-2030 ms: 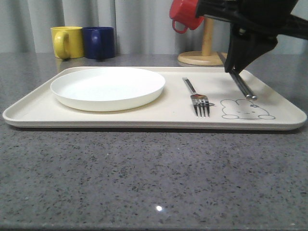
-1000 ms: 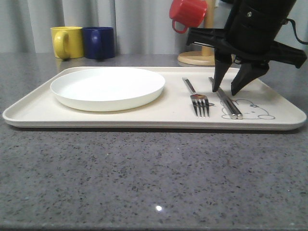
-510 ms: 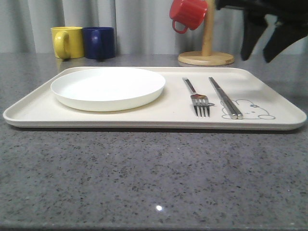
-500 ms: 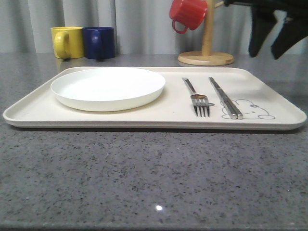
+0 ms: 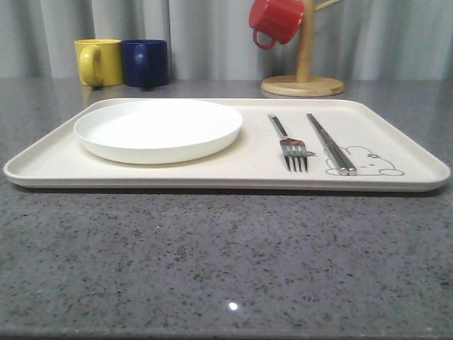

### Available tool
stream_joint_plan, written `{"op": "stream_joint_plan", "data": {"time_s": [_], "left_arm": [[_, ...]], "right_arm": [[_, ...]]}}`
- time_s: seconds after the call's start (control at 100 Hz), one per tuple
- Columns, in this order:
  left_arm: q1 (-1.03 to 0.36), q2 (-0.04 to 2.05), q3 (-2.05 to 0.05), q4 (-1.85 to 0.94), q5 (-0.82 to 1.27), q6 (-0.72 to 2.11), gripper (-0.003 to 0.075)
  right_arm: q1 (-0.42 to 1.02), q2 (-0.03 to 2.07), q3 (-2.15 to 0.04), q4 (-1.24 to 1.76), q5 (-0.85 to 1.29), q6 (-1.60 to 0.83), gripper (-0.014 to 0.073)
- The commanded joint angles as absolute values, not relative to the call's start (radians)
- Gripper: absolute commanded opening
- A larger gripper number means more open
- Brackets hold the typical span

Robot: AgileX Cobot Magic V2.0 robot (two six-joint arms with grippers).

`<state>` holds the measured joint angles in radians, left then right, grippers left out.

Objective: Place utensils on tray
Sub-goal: 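Move the right gripper back and grasp the silver spoon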

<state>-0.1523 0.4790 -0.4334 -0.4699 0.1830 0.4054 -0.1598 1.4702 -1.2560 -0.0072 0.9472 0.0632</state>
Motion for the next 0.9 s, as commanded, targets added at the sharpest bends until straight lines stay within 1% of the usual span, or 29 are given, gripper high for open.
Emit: {"op": "stream_joint_plan", "data": {"time_s": [0.0,0.38,0.89], "left_arm": [[-0.156,0.487,-0.459,-0.477,0.109,0.406,-0.0018],[-0.156,0.487,-0.459,-0.477,0.109,0.406,-0.0018],[-0.156,0.487,-0.459,-0.477,0.109,0.406,-0.0018]], "right_arm": [[-0.197,1.467,-1.289,0.03,0.919,-0.015,0.031],[-0.209,1.58,-1.289,0.0,0.883,-0.019,0.031],[-0.209,1.65,-1.289,-0.023,0.875,-0.019,0.0307]]}}
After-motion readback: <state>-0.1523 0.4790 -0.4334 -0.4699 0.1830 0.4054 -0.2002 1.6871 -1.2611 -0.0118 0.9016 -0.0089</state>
